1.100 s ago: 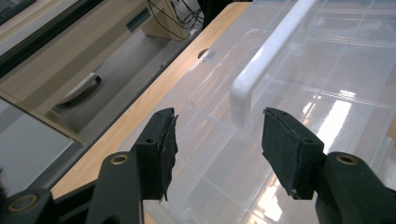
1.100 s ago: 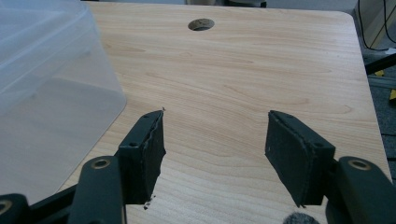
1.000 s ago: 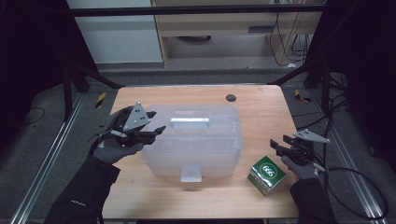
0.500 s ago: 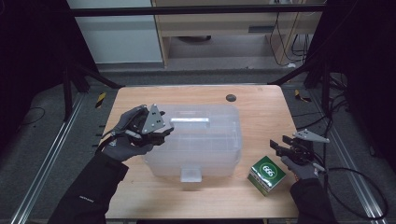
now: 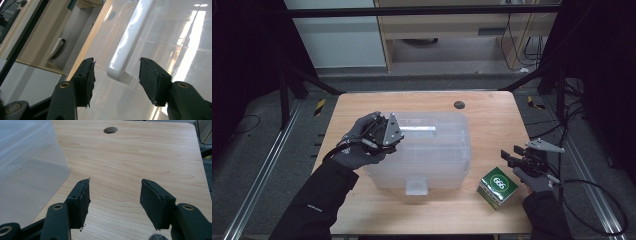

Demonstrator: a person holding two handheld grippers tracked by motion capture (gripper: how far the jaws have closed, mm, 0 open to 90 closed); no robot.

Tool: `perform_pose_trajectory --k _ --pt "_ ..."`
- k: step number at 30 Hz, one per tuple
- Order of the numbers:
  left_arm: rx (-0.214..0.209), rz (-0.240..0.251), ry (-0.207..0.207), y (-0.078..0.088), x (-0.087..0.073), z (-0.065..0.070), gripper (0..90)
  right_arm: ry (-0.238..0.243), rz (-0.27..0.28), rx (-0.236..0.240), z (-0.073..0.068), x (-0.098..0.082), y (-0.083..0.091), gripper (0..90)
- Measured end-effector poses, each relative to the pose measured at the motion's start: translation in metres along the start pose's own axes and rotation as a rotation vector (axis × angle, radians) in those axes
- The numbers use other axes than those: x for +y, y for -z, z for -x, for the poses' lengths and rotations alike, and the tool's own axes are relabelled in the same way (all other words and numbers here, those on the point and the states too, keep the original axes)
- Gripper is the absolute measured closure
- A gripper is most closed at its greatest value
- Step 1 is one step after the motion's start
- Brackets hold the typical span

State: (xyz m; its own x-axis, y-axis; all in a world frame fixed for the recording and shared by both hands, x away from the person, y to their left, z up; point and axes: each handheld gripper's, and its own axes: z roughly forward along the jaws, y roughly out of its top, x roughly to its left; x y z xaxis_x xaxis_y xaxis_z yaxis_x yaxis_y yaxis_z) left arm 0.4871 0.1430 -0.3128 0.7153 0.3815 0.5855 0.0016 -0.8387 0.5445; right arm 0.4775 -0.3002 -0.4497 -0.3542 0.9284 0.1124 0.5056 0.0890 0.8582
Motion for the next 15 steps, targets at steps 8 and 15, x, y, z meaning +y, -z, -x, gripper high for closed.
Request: perform_pose_trajectory --k 8,15 --pt "0.020 -0.033 -0.042 -0.010 0.008 0.004 51.0 0.005 -0.004 0.018 -0.002 0.002 0.001 44.6" --pt "0.043 -0.079 -0.093 -0.016 0.015 0.007 57.6 0.003 -0.010 0.023 -0.001 0.003 0.003 48.1"
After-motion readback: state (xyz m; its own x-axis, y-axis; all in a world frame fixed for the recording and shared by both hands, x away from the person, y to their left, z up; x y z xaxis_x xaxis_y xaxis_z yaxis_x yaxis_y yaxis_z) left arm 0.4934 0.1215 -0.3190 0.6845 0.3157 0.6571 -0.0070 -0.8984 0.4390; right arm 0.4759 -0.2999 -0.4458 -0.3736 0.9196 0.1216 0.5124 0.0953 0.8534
